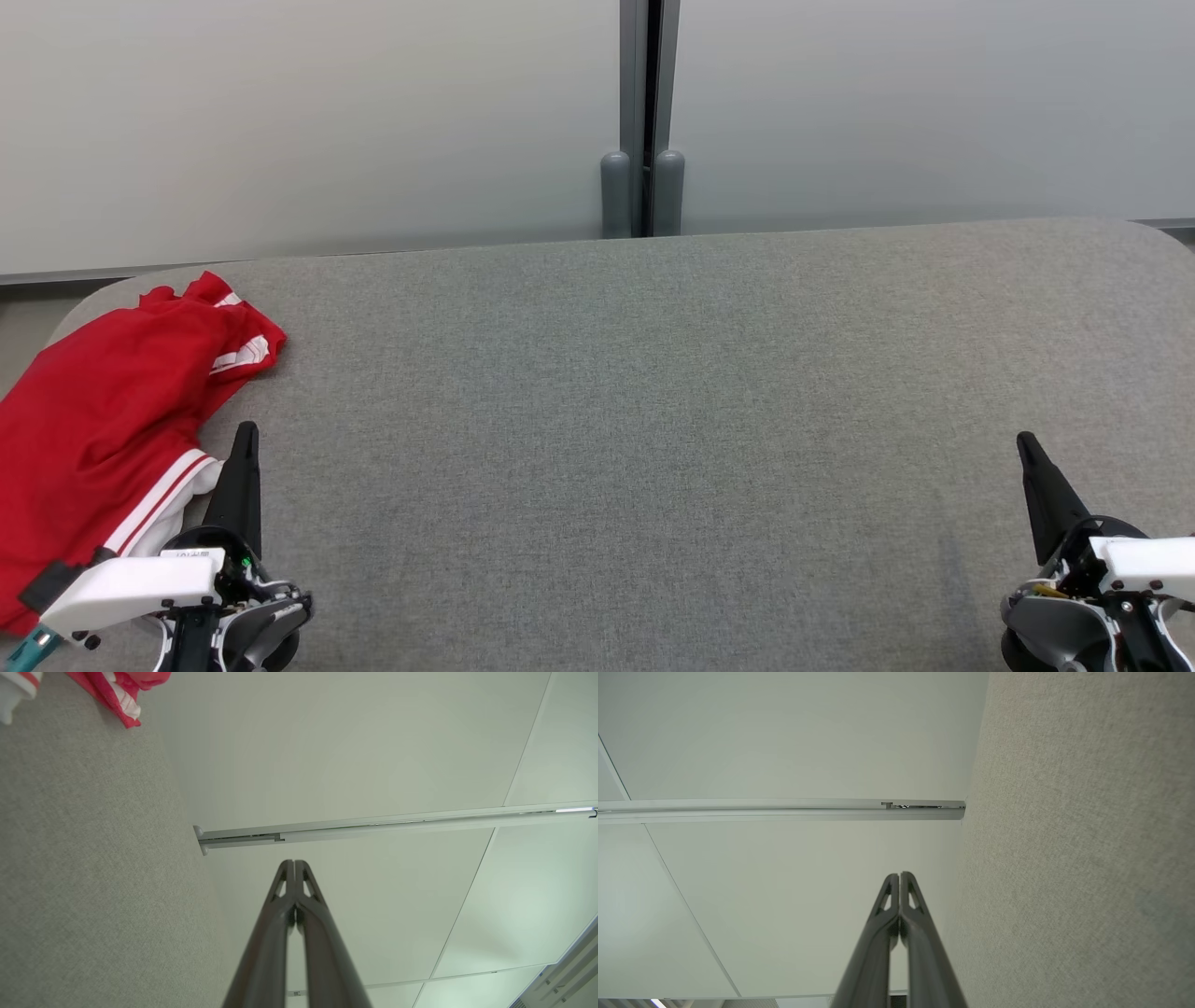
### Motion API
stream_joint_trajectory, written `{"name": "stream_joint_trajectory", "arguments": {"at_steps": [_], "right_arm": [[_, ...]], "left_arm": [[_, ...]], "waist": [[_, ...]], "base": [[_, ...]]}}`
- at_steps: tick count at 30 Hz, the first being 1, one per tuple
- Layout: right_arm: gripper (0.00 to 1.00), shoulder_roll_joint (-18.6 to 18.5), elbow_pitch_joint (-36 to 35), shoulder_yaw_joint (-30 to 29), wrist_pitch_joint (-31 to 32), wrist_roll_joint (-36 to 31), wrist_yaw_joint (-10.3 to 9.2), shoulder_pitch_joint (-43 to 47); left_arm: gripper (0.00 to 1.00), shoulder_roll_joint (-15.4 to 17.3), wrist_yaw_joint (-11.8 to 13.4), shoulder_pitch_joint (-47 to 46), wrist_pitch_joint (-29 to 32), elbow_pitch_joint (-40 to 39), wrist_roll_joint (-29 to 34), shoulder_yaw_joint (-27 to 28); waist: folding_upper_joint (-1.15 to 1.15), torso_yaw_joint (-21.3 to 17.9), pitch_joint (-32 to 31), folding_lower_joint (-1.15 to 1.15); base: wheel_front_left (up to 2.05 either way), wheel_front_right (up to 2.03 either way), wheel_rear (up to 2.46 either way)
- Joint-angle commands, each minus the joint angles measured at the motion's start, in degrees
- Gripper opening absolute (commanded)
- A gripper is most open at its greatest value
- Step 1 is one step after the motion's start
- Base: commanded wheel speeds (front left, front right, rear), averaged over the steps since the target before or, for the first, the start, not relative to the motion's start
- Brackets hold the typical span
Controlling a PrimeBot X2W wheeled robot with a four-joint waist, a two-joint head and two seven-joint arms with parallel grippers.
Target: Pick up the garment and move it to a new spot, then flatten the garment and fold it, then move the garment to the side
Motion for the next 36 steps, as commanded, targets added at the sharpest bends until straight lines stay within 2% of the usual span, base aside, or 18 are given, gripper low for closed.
{"name": "stream_joint_trajectory", "arguments": {"at_steps": [1,11,12,15,28,36], "right_arm": [[0.00,-0.30,0.10,-0.02,0.07,-0.20,0.04,-0.29],[0.00,-0.30,0.10,-0.02,0.07,-0.20,0.04,-0.29],[1.00,0.04,0.15,-0.01,0.00,0.01,0.00,0.08],[1.00,0.65,1.27,0.14,-0.07,0.02,-0.02,1.20],[1.00,0.43,-1.99,3.42,-3.39,-0.64,-0.01,1.58],[1.00,-0.38,-4.26,6.39,-6.10,-4.91,0.00,1.35]], "left_arm": [[0.00,0.22,-0.29,-0.82,0.05,-0.01,0.18,0.13],[0.00,0.22,-0.29,-0.82,0.06,-0.01,0.18,0.13],[1.00,-0.03,0.00,0.08,-0.01,0.15,-0.01,-0.01],[1.00,-0.52,0.02,1.36,-0.14,1.31,0.00,-0.20],[1.00,-0.38,-0.01,1.62,-3.87,-0.67,2.24,-1.44],[1.00,-0.30,-0.03,1.91,-6.14,-3.24,9.83,-2.02]], "waist": [[0.00,0.00,0.00,0.00],[0.00,0.00,0.00,0.00],[0.00,0.00,0.00,0.00],[0.00,0.00,0.01,0.00],[0.00,0.18,-0.08,0.00],[0.00,0.25,-0.19,0.00]], "base": [[0.00,0.00,0.00],[0.00,0.00,0.00],[0.00,0.00,0.00],[0.00,0.00,0.00],[0.00,0.00,0.00],[0.00,0.00,0.00]]}}
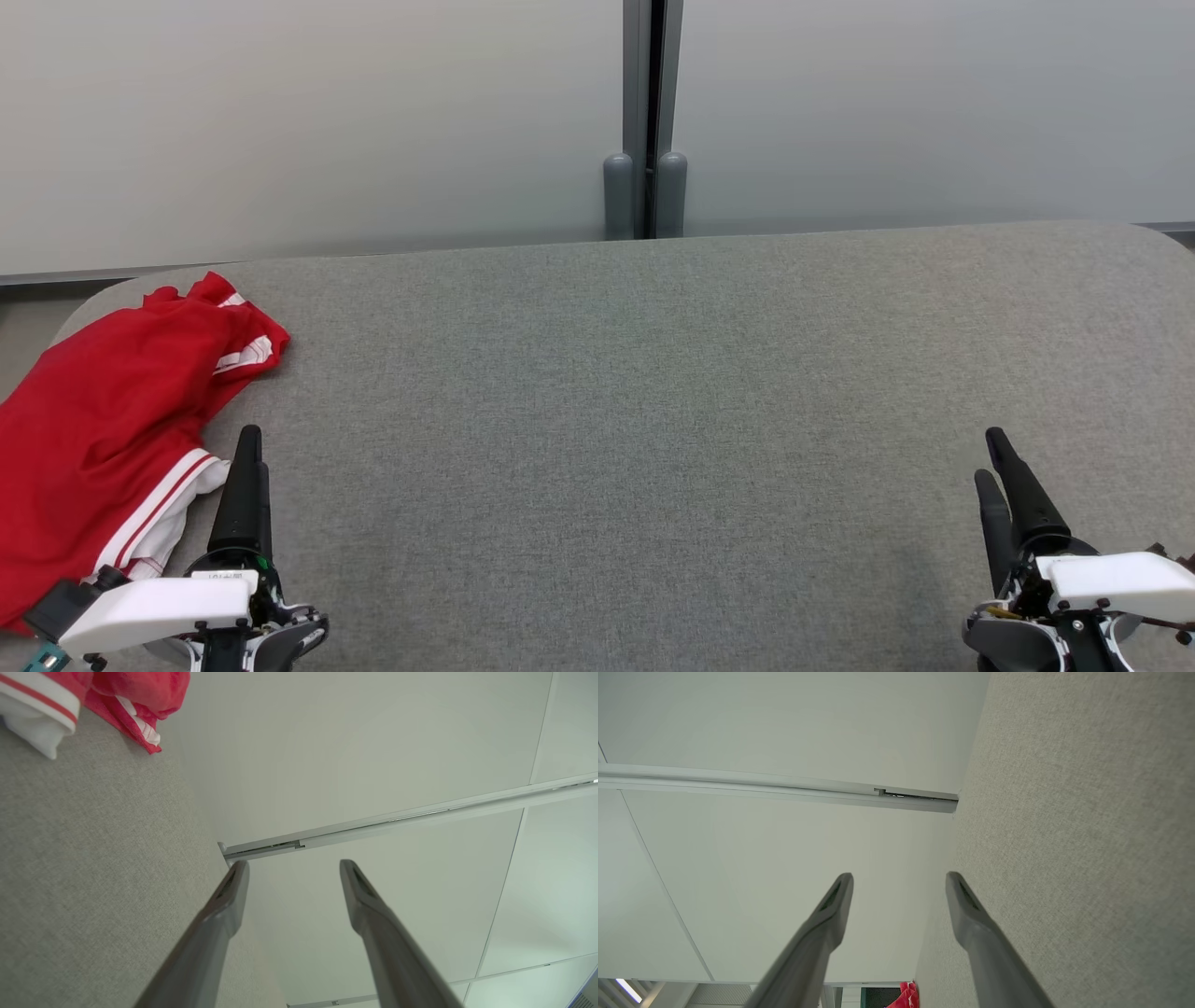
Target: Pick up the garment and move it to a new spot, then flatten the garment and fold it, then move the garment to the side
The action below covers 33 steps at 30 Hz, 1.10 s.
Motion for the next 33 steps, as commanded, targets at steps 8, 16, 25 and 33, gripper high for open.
{"name": "stream_joint_trajectory", "arguments": {"at_steps": [8,16,25,33], "right_arm": [[1.00,-1.00,-2.86,1.25,-2.25,-8.16,0.08,-1.13],[1.00,-1.05,-3.30,1.52,-3.94,-20.54,0.09,-1.07],[1.00,-1.27,-3.82,2.41,-5.72,-34.60,0.09,-0.91],[1.00,-1.49,-3.21,3.66,-7.18,-42.37,0.10,-0.95]], "left_arm": [[1.00,0.57,0.37,-0.48,-2.02,-2.20,10.08,-0.04],[1.00,0.62,1.93,0.21,-3.72,-3.90,23.35,-2.04],[1.00,0.69,4.45,0.70,-5.49,-4.19,35.46,-3.59],[1.00,0.74,5.52,1.11,-6.94,-3.98,41.23,-4.21]], "waist": [[0.00,0.11,-0.08,0.00],[0.00,0.16,-0.18,0.00],[0.00,0.03,-0.37,0.00],[0.00,-0.06,-0.50,0.00]], "base": [[0.00,0.00,0.00],[0.00,0.00,0.00],[0.00,0.00,0.00],[0.00,0.00,0.00]]}}
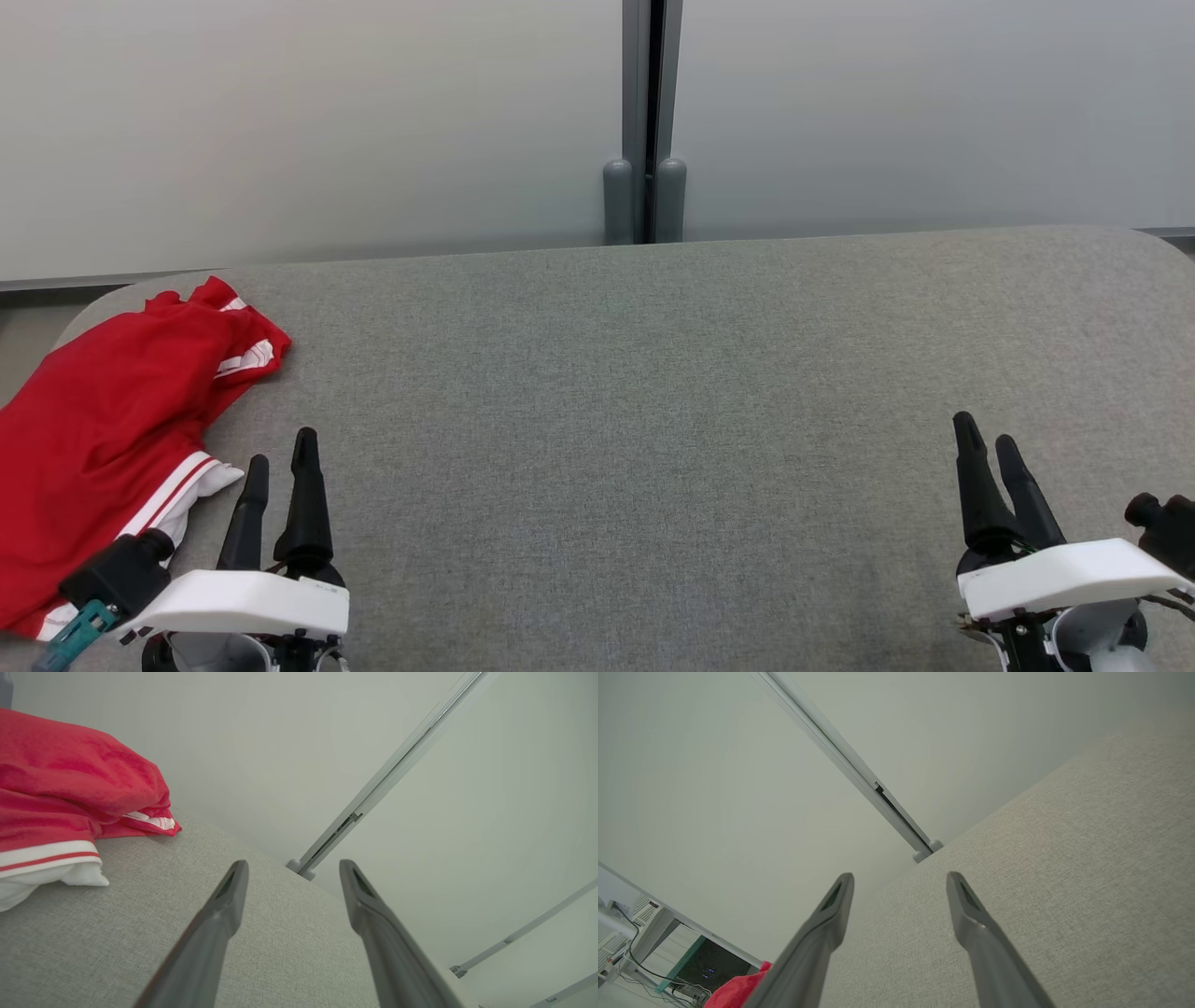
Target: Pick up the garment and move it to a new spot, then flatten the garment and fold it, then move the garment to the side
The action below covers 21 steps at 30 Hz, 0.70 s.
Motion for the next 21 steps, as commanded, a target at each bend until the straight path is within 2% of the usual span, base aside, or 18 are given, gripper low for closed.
{"name": "stream_joint_trajectory", "arguments": {"at_steps": [1,21], "right_arm": [[1.00,-0.47,-0.23,0.11,-0.79,-1.80,0.10,-0.93],[1.00,-0.46,1.18,1.20,-3.79,-13.91,0.11,-1.45]], "left_arm": [[1.00,0.41,0.34,-0.41,-0.47,-0.80,1.79,-0.18],[1.00,0.51,1.33,0.51,-3.48,-1.77,12.36,-1.33]], "waist": [[0.00,-0.01,-0.02,0.00],[0.00,0.36,-0.36,0.00]], "base": [[0.00,0.00,0.00],[0.00,0.00,0.00]]}}
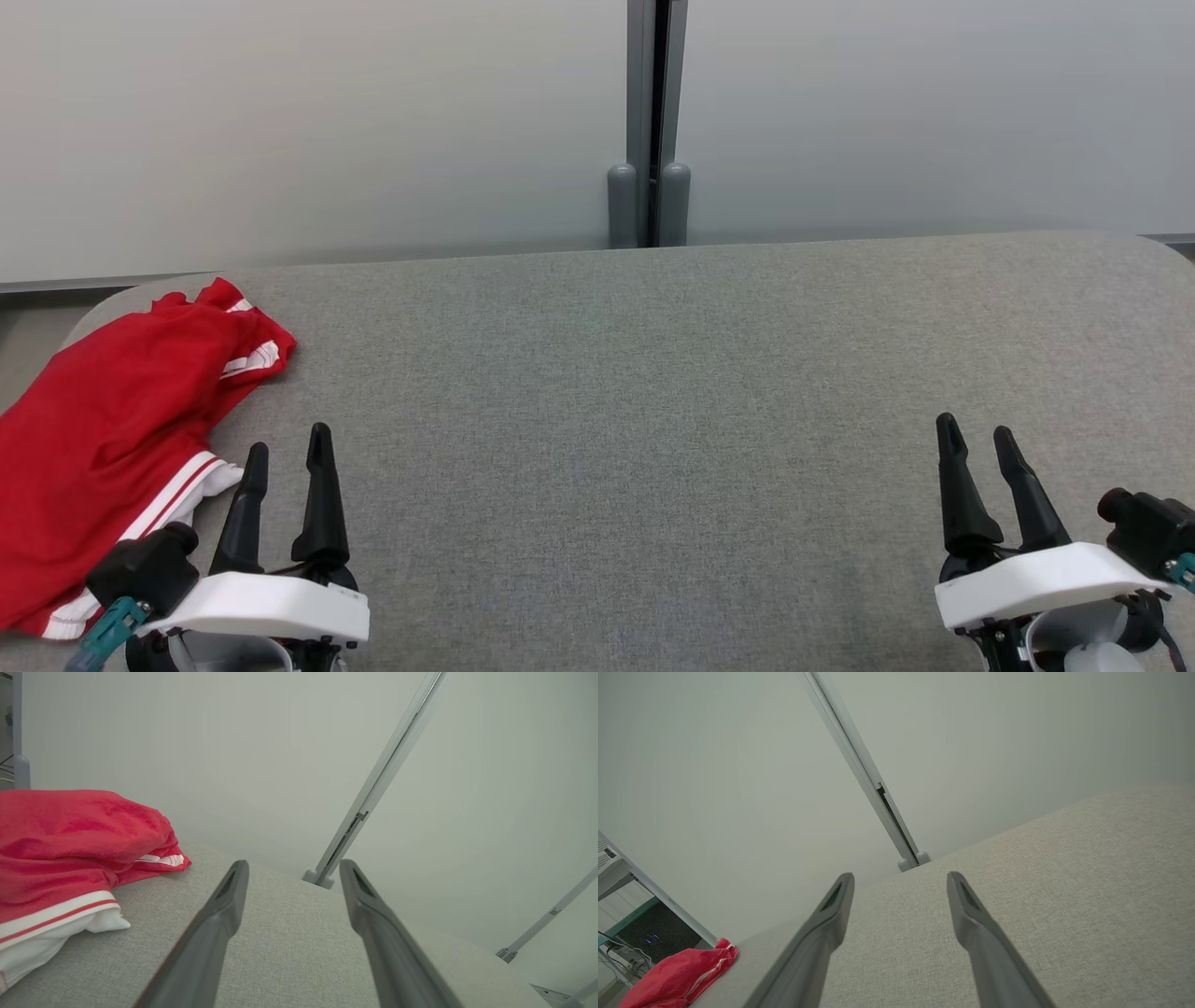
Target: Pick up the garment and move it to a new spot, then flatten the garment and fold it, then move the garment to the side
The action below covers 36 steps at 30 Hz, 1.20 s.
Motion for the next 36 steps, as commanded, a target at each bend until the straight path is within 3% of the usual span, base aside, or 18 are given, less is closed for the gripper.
{"name": "stream_joint_trajectory", "arguments": {"at_steps": [1,36], "right_arm": [[1.00,-0.49,-0.48,0.12,-0.71,-1.66,0.10,-0.96],[1.00,-0.74,1.79,2.01,-5.13,-16.64,0.12,-1.19]], "left_arm": [[1.00,0.39,0.28,0.25,-0.49,-0.73,1.54,-0.12],[1.00,0.52,1.09,1.24,-4.84,-0.02,16.89,-2.42]], "waist": [[0.00,0.00,-0.05,0.00],[0.00,0.07,-0.56,0.00]], "base": [[0.00,0.00,0.00],[0.00,0.00,0.00]]}}
